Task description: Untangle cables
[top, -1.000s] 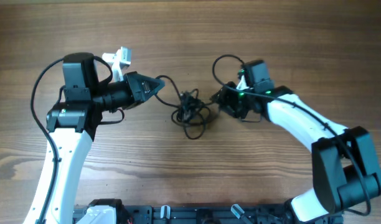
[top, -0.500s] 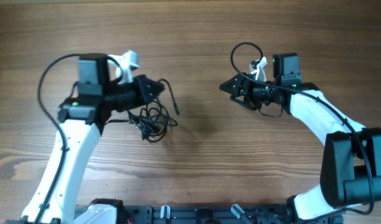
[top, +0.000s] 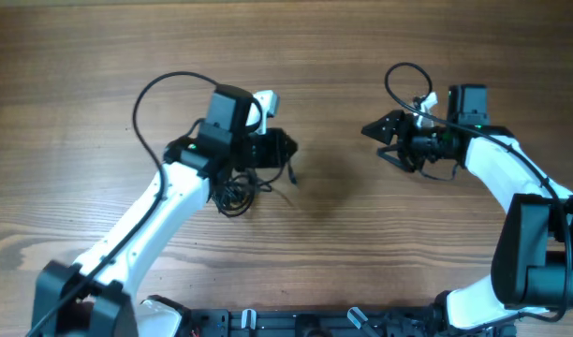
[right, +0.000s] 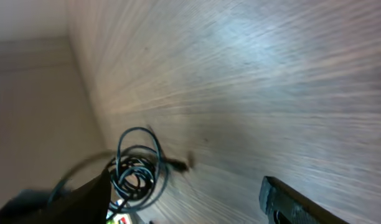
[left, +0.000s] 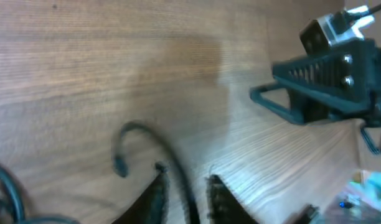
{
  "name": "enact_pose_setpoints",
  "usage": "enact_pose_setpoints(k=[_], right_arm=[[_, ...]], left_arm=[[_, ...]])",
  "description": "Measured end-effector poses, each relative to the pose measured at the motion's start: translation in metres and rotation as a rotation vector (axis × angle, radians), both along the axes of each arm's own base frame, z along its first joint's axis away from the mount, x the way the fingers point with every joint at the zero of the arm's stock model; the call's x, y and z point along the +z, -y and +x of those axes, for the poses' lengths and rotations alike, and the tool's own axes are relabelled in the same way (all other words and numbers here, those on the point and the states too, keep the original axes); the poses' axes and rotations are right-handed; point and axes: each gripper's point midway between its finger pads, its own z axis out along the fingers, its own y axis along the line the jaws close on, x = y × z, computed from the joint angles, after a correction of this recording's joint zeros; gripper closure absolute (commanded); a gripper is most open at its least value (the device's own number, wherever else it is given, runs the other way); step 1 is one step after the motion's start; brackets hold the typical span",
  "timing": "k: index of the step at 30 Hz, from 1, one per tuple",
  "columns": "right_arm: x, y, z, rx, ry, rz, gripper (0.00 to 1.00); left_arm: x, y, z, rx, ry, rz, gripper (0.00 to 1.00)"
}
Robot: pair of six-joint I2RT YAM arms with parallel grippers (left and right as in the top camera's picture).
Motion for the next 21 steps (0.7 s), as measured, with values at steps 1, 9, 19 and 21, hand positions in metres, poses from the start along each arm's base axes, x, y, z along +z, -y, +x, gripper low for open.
enact_pose_setpoints(k=[1,9,19,21], right_arm=[[-0.001,0.001,-0.003,0.010,-0.001,-0.005,0.19],[-0.012,0.007,-0.010,0.038,-0.007,-0.075,0.17],[-0.019,0.012,-0.015,0.034,-0.033,-0.122,0.16],[-0.019,0.012,-0.016,0.034,-0.038,-0.122,0.16]], left_arm=[[-0.003,0.002,0.003,0.009,-0.003,0.000,0.24],[0.016,-0.008,0.012,0.066,-0.028,0.007,0.03],[0.097,-0.105,0.016,0.379,-0.042,0.004,0.31],[0.079,-0.126,0.006,0.453,-0.141,0.053,0.31]])
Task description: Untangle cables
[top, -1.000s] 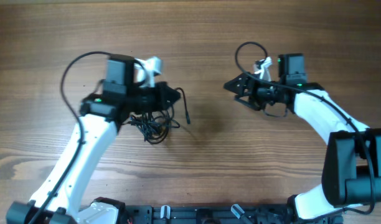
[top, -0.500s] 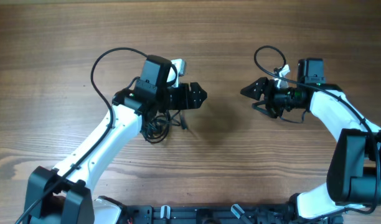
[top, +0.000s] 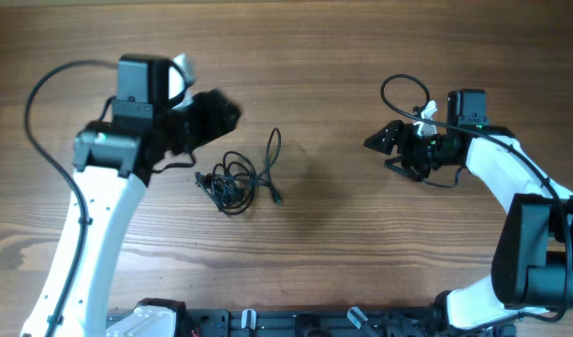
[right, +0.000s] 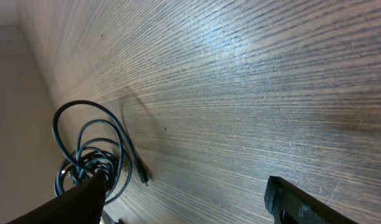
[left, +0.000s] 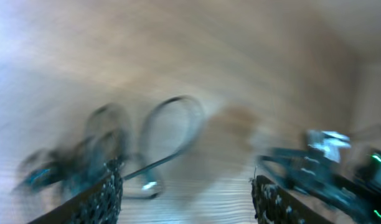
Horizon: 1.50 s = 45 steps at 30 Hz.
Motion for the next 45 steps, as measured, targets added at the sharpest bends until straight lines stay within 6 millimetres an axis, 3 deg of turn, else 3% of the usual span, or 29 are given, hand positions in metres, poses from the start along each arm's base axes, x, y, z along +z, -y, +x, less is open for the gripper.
enact_pose_setpoints(k=[5,10,12,15,21,25,27,29,32,33,39,42,45], right_arm=[[-0.001,0.000,-0.001,-0.001,-0.004,-0.002,0.16],[-0.002,0.002,-0.002,-0.004,-0.014,-0.013,0.16],[-0.005,0.003,-0.005,-0.007,-0.028,-0.027,0.16],[-0.008,0.006,-0.009,0.000,-0.044,-0.050,0.16],[-0.012,-0.003,-0.025,0.095,-0.050,-0.077,0.16],[-0.011,-0.024,-0.041,0.194,-0.063,-0.061,0.16],[-0.010,-0.035,-0.049,0.240,-0.068,-0.055,0.16],[-0.010,-0.047,-0.056,0.291,-0.066,-0.053,0.21],[-0.007,-0.063,-0.063,0.348,-0.051,-0.032,0.42],[-0.005,-0.067,-0.065,0.373,-0.035,-0.016,0.44],[0.016,-0.087,-0.070,0.460,0.048,0.130,0.43],[0.031,-0.090,-0.066,0.490,0.122,0.156,0.42],[0.061,-0.094,-0.055,0.506,0.272,0.161,0.38]], left_arm=[[-0.048,-0.042,-0.023,0.145,-0.259,0.097,0.48],[-0.077,-0.069,-0.032,0.229,-0.383,0.159,0.69],[-0.089,-0.078,-0.034,0.258,-0.422,0.173,0.71],[-0.110,-0.089,-0.042,0.285,-0.488,0.179,0.62],[-0.129,-0.070,-0.042,0.254,-0.507,0.062,0.51],[-0.141,-0.054,-0.037,0.253,-0.485,0.014,0.54],[-0.150,-0.046,-0.040,0.257,-0.493,-0.003,0.68],[-0.157,-0.037,-0.044,0.256,-0.508,-0.024,0.96],[-0.157,-0.016,-0.040,0.209,-0.484,-0.067,0.96],[-0.155,-0.009,-0.038,0.191,-0.471,-0.078,0.96],[-0.133,0.021,-0.031,0.053,-0.414,-0.091,0.96],[-0.105,0.031,-0.013,-0.031,-0.320,-0.081,0.96],[-0.081,0.042,0.001,-0.135,-0.214,-0.058,0.96]])
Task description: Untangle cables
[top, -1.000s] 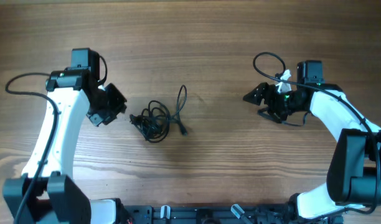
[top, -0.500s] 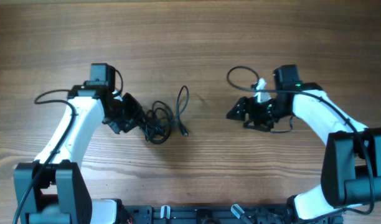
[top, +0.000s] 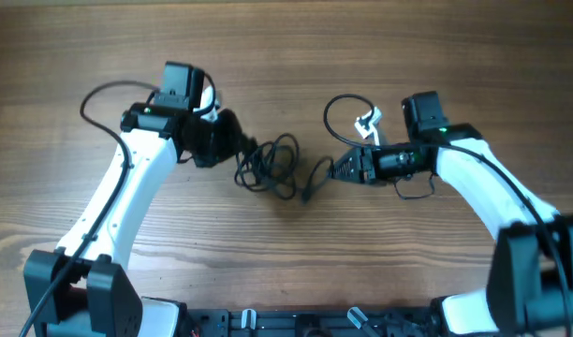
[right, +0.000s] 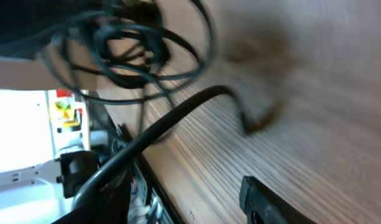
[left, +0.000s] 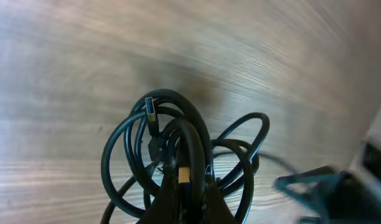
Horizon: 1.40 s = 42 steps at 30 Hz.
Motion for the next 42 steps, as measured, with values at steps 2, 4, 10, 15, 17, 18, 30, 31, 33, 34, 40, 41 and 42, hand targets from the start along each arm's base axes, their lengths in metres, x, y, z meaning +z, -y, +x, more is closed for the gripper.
enact_pose_setpoints(k=[2,4,10,15,17,18,30,31,33,34,40,41,42], right_arm=[[0.018,-0.003,0.007,-0.006,0.071,0.029,0.37],[0.043,-0.008,0.013,0.001,0.158,0.089,0.36],[0.095,-0.019,0.023,0.025,0.313,0.240,0.34],[0.109,-0.021,0.033,-0.020,0.287,0.280,0.33],[0.107,-0.020,0.036,-0.060,0.240,0.269,0.33],[0.105,-0.019,0.039,-0.087,0.209,0.260,0.33],[0.086,-0.010,0.048,-0.294,-0.058,0.195,0.32],[0.084,-0.010,0.048,-0.304,-0.073,0.193,0.32],[0.080,-0.009,0.050,-0.334,-0.115,0.186,0.36],[0.078,-0.008,0.051,-0.352,-0.137,0.183,0.38],[0.055,-0.007,0.046,-0.454,-0.290,0.149,0.49],[0.050,-0.010,0.042,-0.462,-0.323,0.140,0.49],[0.049,-0.013,0.040,-0.461,-0.335,0.137,0.49]], left_arm=[[0.003,0.006,-0.001,-0.072,0.039,0.011,0.96],[0.002,0.013,-0.005,-0.162,0.073,0.029,0.96],[0.005,0.025,-0.007,-0.350,0.184,0.053,0.96],[0.016,0.039,0.000,-0.470,0.304,0.008,0.96],[0.024,0.050,0.002,-0.555,0.387,-0.028,0.96],[0.028,0.055,0.003,-0.592,0.426,-0.046,0.96],[0.062,0.088,-0.014,-0.860,0.669,-0.247,0.96],[0.063,0.089,-0.014,-0.871,0.679,-0.252,0.96],[0.064,0.090,-0.016,-0.891,0.698,-0.259,0.96],[0.065,0.091,-0.017,-0.906,0.713,-0.264,0.96],[0.080,0.099,-0.026,-1.013,0.842,-0.344,0.96],[0.084,0.101,-0.028,-1.029,0.868,-0.367,0.96],[0.090,0.104,-0.031,-1.050,0.901,-0.409,0.96]])
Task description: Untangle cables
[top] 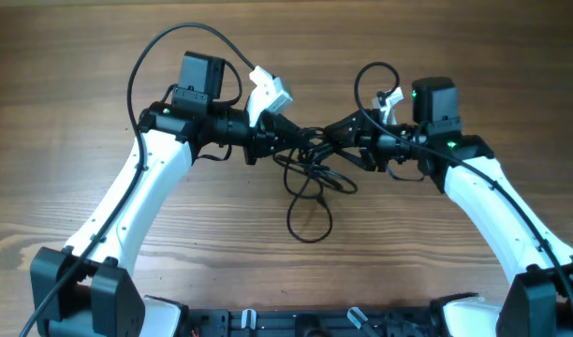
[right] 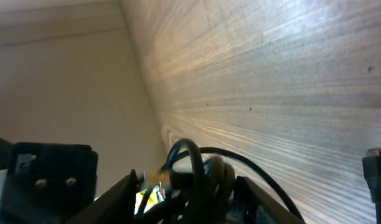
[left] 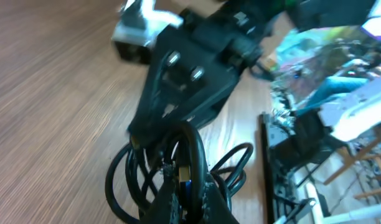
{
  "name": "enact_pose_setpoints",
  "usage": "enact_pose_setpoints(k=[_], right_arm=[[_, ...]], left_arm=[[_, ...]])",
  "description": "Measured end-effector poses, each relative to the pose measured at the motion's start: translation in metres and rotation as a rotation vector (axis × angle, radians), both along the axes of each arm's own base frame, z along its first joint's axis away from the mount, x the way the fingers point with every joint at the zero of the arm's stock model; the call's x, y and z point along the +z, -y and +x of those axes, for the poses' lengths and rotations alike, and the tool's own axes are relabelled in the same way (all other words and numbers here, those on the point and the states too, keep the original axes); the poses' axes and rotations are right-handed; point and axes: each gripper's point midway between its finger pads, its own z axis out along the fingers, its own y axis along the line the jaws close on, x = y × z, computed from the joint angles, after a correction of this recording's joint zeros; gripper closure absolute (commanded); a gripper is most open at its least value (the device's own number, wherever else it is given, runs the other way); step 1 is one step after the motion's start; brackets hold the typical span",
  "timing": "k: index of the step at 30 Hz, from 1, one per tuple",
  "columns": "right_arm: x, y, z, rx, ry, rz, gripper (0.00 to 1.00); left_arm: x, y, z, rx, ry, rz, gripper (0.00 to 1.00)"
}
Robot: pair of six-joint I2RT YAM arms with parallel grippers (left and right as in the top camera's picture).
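Note:
A tangle of black cables [top: 310, 161] hangs between my two grippers at the table's middle, with one long loop [top: 305, 220] trailing toward the front. My left gripper [top: 268, 145] is shut on the tangle from the left. In the left wrist view its fingers [left: 206, 193] pinch a thick black cable [left: 193, 149] and a gold USB plug [left: 183, 173]. My right gripper [top: 347, 134] faces it from the right. In the right wrist view several strands [right: 200, 171] sit between its fingers [right: 129, 193]. A loose plug [right: 374, 165] shows at that view's right edge.
The wooden table [top: 80, 56] stretches all round the arms. White camera mounts [top: 270, 92] sit on both wrists, and each arm's own black lead [top: 151, 56] arcs above it. A black rail [top: 296, 323] runs along the front edge.
Both grippers have come together at the table's middle. The right gripper, then beside one trailing strand, now has the tangle between its fingers. A long loop now hangs toward the front.
My left gripper was first over the tangle at the left, then away from it and open with the tangle lying on the table. Later it was shut on the tangle nearer the centre as the right gripper reached in. Now both hold it between them.

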Motion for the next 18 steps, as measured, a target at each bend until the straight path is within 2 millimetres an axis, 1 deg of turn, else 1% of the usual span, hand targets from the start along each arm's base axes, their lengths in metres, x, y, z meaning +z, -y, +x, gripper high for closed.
enact_pose_setpoints(k=[2,4,7,8,11,18], right_arm=[[0.000,-0.003,-0.001,0.013,0.012,-0.005,0.50],[-0.001,-0.004,-0.002,0.025,0.030,-0.015,0.57],[-0.002,-0.005,-0.002,0.041,0.058,-0.023,0.91],[-0.002,-0.005,-0.003,0.045,0.066,-0.026,0.96],[-0.003,-0.004,-0.004,0.052,0.065,-0.029,0.96],[-0.012,-0.001,-0.013,0.067,0.035,-0.065,0.96]], left_arm=[[0.004,0.002,-0.003,-0.023,-0.004,-0.034,0.96],[0.006,0.004,-0.005,-0.038,-0.029,-0.061,0.96],[0.010,0.001,-0.005,-0.045,-0.085,-0.105,0.96],[0.013,-0.001,-0.004,-0.047,-0.103,-0.129,0.96],[0.022,-0.013,0.000,-0.034,-0.138,-0.184,0.96],[0.026,-0.041,0.022,0.081,-0.250,-0.216,0.96]])
